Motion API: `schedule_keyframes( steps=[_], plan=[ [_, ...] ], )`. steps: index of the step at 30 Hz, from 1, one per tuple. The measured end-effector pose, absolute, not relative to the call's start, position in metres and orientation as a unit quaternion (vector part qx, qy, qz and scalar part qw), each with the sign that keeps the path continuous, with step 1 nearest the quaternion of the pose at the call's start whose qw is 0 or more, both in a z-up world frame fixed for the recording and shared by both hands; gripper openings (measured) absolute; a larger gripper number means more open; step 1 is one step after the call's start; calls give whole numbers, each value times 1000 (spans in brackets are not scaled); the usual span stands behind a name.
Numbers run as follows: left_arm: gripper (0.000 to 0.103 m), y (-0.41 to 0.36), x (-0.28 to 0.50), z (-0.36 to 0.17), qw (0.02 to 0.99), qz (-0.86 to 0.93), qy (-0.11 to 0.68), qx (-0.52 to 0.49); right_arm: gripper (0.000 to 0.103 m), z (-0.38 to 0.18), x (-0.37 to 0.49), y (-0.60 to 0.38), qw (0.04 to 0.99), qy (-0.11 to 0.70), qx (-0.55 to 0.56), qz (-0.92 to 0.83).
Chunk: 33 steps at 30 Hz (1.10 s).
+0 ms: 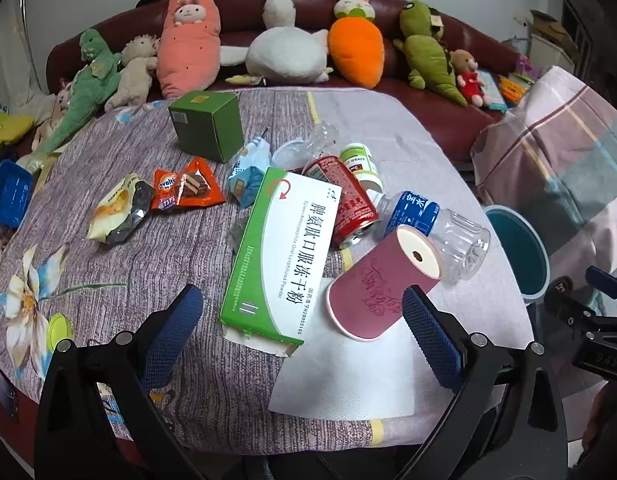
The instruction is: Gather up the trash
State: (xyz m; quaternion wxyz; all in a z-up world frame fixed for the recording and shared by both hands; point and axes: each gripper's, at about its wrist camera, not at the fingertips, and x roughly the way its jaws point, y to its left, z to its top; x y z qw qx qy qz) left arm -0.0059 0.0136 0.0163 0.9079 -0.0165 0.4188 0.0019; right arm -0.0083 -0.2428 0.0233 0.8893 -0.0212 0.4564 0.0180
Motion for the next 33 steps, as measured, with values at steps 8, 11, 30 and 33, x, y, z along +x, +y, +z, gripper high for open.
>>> schedule_keyframes(
  steps=[8, 11, 30, 33],
  plan=[
    [99, 14, -6, 19, 908, 3, 418, -14, 97, 30, -7, -241, 892, 452, -24, 20],
    [99, 13, -7, 20, 909, 3, 417, -11, 97, 30, -7, -241, 892, 451, -23, 20],
    [99, 13, -7, 22, 908, 2, 419, -8, 97, 28, -8, -239, 892, 451, -30, 21],
    [99, 15, -7, 18, 907, 3, 421, -8, 97, 27, -7, -238, 891, 451, -35, 22]
  ],
)
